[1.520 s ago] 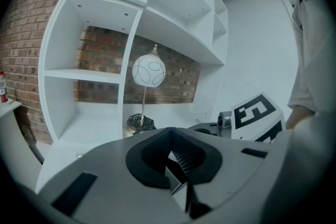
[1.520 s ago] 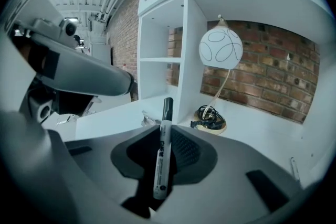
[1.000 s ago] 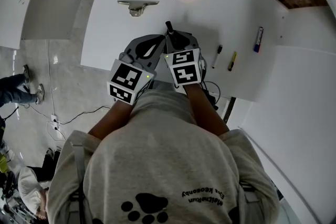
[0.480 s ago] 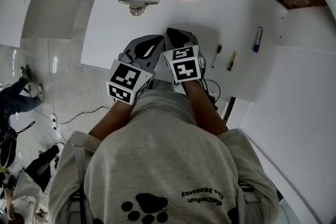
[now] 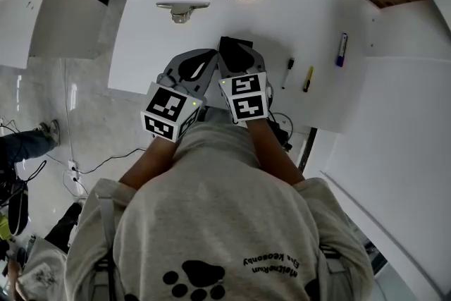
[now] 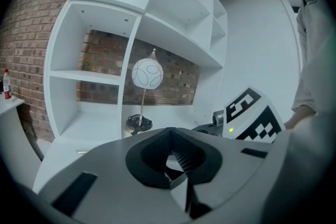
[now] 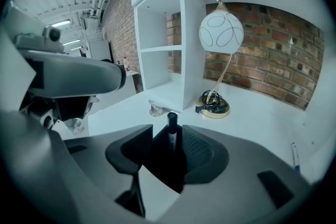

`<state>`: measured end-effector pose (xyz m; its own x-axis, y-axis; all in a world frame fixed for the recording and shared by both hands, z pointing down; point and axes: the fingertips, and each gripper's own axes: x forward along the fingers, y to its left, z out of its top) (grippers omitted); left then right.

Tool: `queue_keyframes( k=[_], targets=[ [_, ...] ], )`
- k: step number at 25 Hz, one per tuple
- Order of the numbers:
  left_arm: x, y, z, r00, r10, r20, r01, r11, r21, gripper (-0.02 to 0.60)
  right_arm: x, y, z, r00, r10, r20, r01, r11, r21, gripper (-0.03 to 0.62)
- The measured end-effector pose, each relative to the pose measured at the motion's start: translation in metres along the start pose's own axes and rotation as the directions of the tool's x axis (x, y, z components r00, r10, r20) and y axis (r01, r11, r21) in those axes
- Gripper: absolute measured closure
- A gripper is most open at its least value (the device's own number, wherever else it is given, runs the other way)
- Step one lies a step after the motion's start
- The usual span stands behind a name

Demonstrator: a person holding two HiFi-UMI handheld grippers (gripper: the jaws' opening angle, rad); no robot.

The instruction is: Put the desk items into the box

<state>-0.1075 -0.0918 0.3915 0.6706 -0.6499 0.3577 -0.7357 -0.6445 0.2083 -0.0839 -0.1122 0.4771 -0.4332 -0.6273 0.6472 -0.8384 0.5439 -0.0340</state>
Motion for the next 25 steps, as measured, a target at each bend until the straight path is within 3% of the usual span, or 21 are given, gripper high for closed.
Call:
queue_keyframes(
  k=[6,16,25],
  targets=[
    [0.000,-0.010,0.008,1.000,-0.026,0.015,0.025,0.999,0.027,0.574,-0.027,-0.013,0.016,0.987,-0.095,0.133,0.095,0.995,0.003,0.431],
    [-0.001,-0.028,0.026,0.997,-0.063,0.053,0.059,0.995,0.075,0.574,-0.074,-0.027,0.046,0.927,-0.183,0.328,0.179,0.983,0.042,0.437],
    [-0.008,-0.040,0.049,0.990,-0.082,0.118,0.069,0.992,0.108,0.574,-0.117,-0.029,0.065,0.868,-0.241,0.433,0.236,0.969,0.068,0.558]
  ],
)
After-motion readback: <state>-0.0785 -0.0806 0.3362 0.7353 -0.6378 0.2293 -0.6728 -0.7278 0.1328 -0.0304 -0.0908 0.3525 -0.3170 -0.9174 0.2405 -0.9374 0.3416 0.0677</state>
